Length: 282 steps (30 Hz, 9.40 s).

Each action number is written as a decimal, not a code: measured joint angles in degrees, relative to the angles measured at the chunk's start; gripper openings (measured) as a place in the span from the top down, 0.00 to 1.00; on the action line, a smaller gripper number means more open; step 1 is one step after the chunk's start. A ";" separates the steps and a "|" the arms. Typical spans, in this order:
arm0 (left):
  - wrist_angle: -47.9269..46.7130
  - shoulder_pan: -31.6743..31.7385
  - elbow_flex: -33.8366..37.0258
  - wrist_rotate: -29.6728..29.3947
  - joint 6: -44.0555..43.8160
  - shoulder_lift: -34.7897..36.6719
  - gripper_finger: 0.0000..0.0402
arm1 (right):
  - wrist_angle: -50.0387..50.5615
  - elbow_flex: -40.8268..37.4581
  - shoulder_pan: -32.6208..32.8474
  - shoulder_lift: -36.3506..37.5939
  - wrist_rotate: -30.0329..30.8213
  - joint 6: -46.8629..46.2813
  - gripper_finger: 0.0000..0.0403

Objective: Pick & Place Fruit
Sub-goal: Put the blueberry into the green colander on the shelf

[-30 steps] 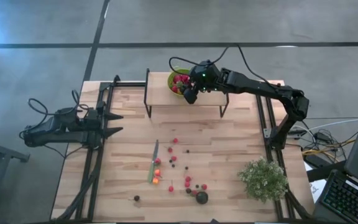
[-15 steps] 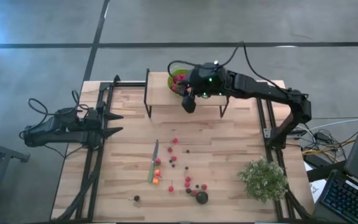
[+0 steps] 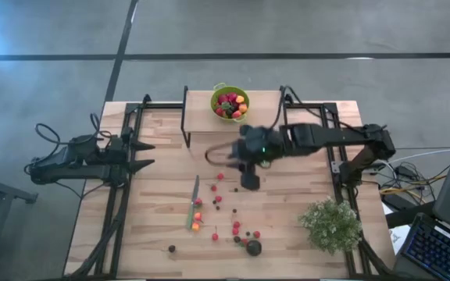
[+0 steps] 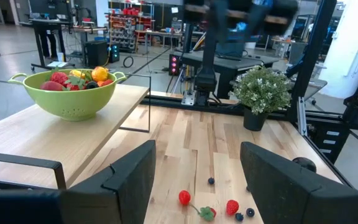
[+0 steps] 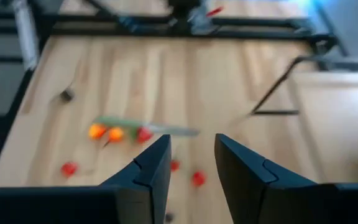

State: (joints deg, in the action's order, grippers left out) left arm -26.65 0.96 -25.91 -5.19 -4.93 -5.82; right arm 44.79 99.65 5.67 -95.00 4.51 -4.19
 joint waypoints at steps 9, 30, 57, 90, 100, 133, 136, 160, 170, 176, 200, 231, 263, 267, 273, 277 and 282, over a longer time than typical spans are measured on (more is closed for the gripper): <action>0.00 0.00 0.01 0.00 0.00 0.01 0.40 | 1.37 -6.07 8.90 0.00 0.20 -2.71 0.73; 0.00 -0.01 0.02 0.02 0.00 0.01 0.40 | -18.24 -29.37 9.85 -0.09 5.09 -5.14 0.64; 0.02 -0.01 0.00 0.00 0.00 0.00 0.40 | -39.69 -42.98 2.91 -9.22 7.61 -4.55 0.51; 0.04 -0.01 0.00 0.00 0.00 0.00 0.40 | -41.13 -39.49 1.82 -17.41 2.50 -5.87 0.56; 0.01 -0.01 0.00 0.00 0.00 0.02 0.40 | -40.61 -39.77 1.83 -16.51 2.32 -5.72 0.71; 0.02 -0.01 0.00 0.00 0.00 0.02 0.40 | -39.47 -39.82 1.82 -16.39 2.65 -5.89 0.84; 0.01 -0.01 0.00 0.00 0.00 0.00 0.40 | -39.46 -39.82 1.95 -16.37 2.68 -6.02 0.88; 0.00 0.01 0.00 0.00 0.00 0.00 0.40 | -30.40 -34.01 1.92 -10.79 -3.17 -5.12 0.87; 0.01 0.01 0.00 0.00 0.00 0.01 0.40 | -20.72 -27.12 1.75 -5.58 -3.67 -1.28 0.89; 0.02 0.00 0.00 0.01 0.00 0.00 0.40 | -17.13 -21.27 0.62 -2.11 -3.26 1.70 0.87; 0.02 0.01 0.00 0.00 0.00 0.02 0.40 | -7.92 -4.58 -23.34 1.19 -3.30 1.36 0.89; 0.00 0.01 0.00 0.00 0.00 0.00 0.40 | -15.47 -10.94 -28.89 0.98 -1.64 -3.87 0.92; 0.01 0.00 0.00 0.00 0.00 0.01 0.40 | -17.93 -26.40 13.62 1.11 4.52 -12.18 0.93; 0.00 0.00 0.00 0.02 0.00 0.00 0.40 | -24.44 -30.91 13.86 1.11 4.56 -12.76 0.86; 0.01 0.00 0.00 0.00 0.00 0.02 0.40 | -25.03 -35.48 13.84 1.11 4.55 -14.25 0.73; 0.02 0.00 0.01 0.00 0.00 0.01 0.40 | -31.78 -40.46 13.84 1.11 4.55 -14.51 0.65; 0.02 0.00 0.00 0.00 0.00 0.02 0.40 | -37.92 -44.78 13.82 1.10 4.53 -14.37 0.57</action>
State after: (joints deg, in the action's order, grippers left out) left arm -26.63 0.97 -25.91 -5.19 -4.93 -5.81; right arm 6.88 54.87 19.49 -93.90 9.05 -18.57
